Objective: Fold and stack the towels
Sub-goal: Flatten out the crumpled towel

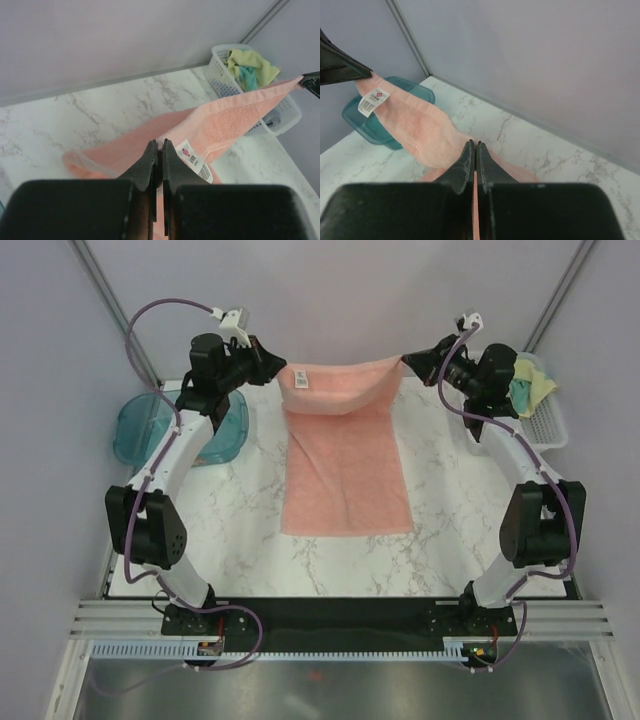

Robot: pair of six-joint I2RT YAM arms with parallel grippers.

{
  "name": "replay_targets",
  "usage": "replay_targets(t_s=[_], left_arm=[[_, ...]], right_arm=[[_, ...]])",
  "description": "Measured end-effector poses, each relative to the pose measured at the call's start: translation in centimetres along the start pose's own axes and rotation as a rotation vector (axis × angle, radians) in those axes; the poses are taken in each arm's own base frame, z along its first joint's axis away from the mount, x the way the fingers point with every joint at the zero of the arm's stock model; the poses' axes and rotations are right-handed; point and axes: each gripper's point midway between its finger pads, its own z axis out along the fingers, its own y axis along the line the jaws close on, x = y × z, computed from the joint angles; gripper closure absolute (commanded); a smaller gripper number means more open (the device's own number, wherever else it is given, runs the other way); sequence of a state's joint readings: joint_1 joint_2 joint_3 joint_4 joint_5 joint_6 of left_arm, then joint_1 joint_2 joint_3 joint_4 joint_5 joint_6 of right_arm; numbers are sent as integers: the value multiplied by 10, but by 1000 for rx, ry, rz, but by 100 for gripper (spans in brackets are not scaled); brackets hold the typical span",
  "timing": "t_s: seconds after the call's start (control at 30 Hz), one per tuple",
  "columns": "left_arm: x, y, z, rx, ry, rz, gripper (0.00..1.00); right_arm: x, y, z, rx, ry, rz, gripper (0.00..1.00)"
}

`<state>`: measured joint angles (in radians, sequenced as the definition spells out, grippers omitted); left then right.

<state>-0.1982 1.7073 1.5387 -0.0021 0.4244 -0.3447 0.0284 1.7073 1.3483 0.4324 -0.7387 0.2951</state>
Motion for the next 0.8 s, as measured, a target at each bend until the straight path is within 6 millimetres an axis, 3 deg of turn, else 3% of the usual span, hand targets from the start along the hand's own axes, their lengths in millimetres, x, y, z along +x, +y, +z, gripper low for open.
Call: replay_targets(t_s=[0.17, 0.3, 0.5, 0.67, 0.8], left_arm=[[-63, -35, -22, 54, -132, 51, 98], [-103, -62, -48, 89, -220, 85, 98], [-124, -114, -98, 162, -271, 124, 98], [-125, -173, -173, 246, -324, 174, 98], [-139, -198, -228, 274, -414, 219, 98]], right_arm=[[-75, 23, -12, 27, -99, -129, 100], [-123, 48, -29, 35, -161, -198, 100], [-169, 103, -72, 14, -235, -251, 100], [-193, 165, -128, -10, -303, -293, 100], [-215, 209, -165, -38, -376, -359, 100]])
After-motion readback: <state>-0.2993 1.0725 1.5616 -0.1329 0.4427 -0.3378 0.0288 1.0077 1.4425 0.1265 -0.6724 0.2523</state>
